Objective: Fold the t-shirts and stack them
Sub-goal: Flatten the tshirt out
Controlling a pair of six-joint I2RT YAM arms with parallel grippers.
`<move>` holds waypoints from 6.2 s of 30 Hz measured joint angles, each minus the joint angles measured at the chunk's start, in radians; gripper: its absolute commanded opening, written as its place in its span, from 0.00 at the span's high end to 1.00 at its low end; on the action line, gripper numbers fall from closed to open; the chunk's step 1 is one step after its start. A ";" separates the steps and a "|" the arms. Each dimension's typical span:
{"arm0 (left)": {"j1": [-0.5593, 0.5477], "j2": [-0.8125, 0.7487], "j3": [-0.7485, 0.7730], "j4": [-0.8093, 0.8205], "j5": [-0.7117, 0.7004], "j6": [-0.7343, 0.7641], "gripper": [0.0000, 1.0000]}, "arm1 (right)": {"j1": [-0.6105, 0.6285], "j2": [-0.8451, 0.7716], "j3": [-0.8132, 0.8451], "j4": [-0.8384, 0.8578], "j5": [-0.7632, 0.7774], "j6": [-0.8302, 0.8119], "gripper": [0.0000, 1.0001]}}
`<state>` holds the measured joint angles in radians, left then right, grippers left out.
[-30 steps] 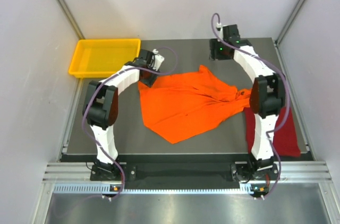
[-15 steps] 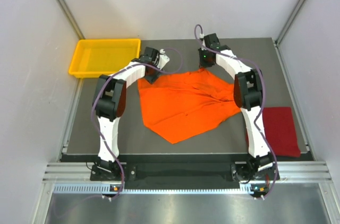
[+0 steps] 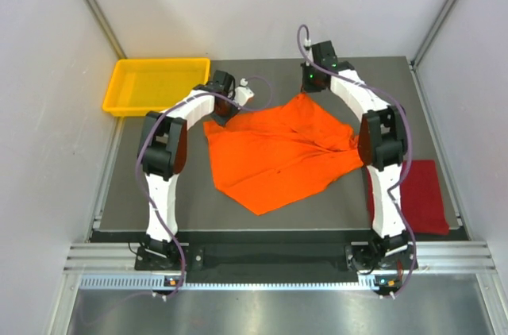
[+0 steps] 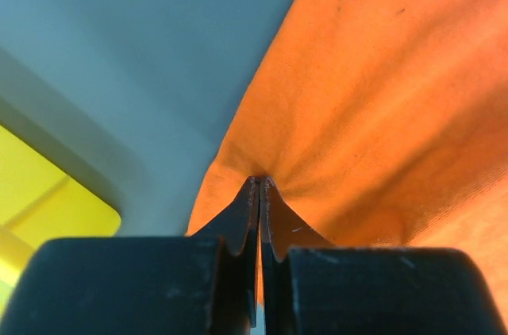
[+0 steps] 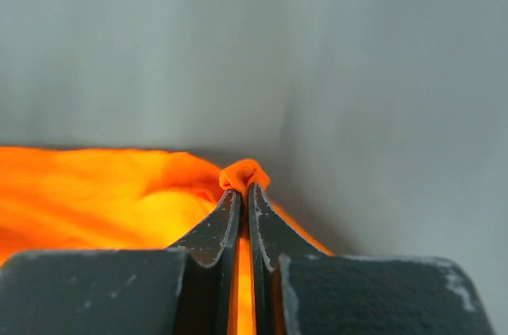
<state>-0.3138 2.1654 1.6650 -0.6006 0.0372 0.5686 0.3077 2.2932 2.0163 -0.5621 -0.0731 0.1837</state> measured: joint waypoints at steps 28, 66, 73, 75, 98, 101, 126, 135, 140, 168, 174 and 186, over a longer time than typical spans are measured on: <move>0.030 0.215 0.372 -0.063 0.020 -0.113 0.35 | -0.029 -0.795 -0.836 0.060 -0.027 -0.137 1.00; 0.061 0.050 0.359 -0.170 0.060 -0.205 1.00 | -0.126 -0.435 -0.291 0.020 -0.082 -0.072 1.00; 0.160 -0.124 0.638 0.027 -0.027 -0.351 1.00 | -0.233 -0.282 0.237 0.006 -0.144 0.003 1.00; 0.190 -0.205 0.639 0.065 -0.013 -0.370 1.00 | -0.246 -0.339 0.231 0.024 -0.172 0.007 1.00; 0.225 -0.790 -0.607 0.006 0.105 -0.195 1.00 | 0.394 -0.866 -1.106 -0.050 -0.082 -0.089 0.30; 0.225 -0.834 -0.642 -0.019 0.099 -0.174 1.00 | 0.416 -0.906 -1.115 0.003 -0.064 -0.018 0.26; 0.226 -0.921 -0.782 -0.092 0.116 -0.147 1.00 | 0.183 -1.151 -1.546 0.229 0.261 0.488 1.00; 0.227 -1.014 -0.505 -0.330 0.156 -0.147 1.00 | 0.164 -1.564 -1.246 -0.111 0.289 0.459 1.00; 0.227 -1.121 -0.229 -0.493 0.139 -0.147 1.00 | 0.164 -1.714 -0.878 -0.284 0.309 0.416 1.00; 0.226 -0.300 0.671 -0.154 -0.002 -0.415 1.00 | -0.321 -0.498 0.330 -0.240 -0.074 0.161 1.00; 0.222 -0.252 0.758 0.007 -0.051 -0.438 1.00 | -0.446 -0.469 0.362 -0.090 -0.236 0.294 1.00; 0.218 -0.607 0.026 0.217 0.091 -0.387 1.00 | -0.514 -1.012 -0.448 0.114 -0.340 0.283 1.00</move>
<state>-0.0956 1.5581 1.6913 -0.3832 0.1284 0.1818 -0.2062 1.2816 1.5681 -0.4477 -0.4129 0.4667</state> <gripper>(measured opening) 0.021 0.008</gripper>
